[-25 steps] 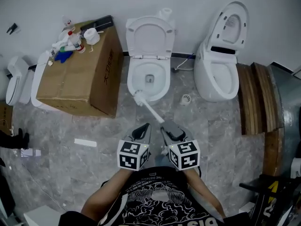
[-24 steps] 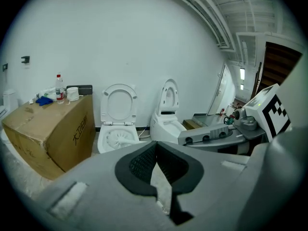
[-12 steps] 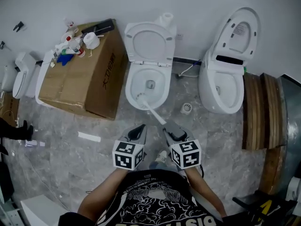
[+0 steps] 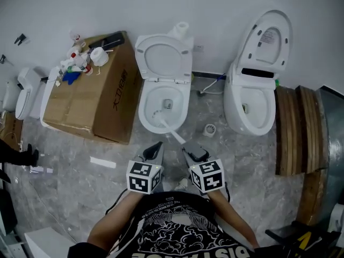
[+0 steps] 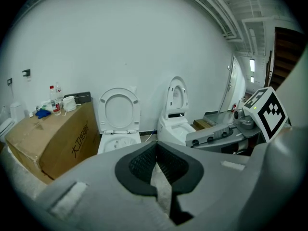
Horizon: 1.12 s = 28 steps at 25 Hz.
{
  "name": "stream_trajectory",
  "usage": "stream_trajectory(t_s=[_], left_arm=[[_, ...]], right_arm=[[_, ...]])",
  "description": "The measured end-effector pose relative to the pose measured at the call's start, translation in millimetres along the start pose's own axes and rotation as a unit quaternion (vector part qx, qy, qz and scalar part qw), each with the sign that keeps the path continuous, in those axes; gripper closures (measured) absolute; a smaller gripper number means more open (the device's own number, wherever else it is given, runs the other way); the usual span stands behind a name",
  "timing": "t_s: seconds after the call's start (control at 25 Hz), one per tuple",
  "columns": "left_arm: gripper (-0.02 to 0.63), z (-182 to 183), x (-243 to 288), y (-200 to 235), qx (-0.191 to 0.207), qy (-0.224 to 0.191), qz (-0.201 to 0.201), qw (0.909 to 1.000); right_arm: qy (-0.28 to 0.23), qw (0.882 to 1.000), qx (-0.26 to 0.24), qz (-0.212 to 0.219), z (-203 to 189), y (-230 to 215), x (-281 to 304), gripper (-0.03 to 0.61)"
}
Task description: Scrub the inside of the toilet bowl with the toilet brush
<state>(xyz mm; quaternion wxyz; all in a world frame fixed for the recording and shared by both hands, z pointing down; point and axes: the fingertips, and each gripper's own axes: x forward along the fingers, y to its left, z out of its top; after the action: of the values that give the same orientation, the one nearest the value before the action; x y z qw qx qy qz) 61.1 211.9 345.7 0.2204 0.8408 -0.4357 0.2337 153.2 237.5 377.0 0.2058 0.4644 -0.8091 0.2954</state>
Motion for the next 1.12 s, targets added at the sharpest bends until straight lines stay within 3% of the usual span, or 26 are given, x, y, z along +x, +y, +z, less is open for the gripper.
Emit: stream_trajectory(t_s=[0.44, 0.76, 1.12], left_arm=[[0.614, 9, 37, 31, -0.002, 0.007, -0.016, 0.9998], [0.614, 30, 78, 87, 0.003, 0.021, -0.046, 0.9987], [0.614, 18, 137, 167, -0.004, 0.075, -0.068, 0.9949]], right_arm=[[0.029, 0.999, -0.020, 0.000, 10, -2, 42, 0.430], [0.066, 0.998, 0.002, -0.022, 22, -8, 101, 0.430], [0.121, 0.991, 0.037, -0.033, 21, -20, 197, 0.430]])
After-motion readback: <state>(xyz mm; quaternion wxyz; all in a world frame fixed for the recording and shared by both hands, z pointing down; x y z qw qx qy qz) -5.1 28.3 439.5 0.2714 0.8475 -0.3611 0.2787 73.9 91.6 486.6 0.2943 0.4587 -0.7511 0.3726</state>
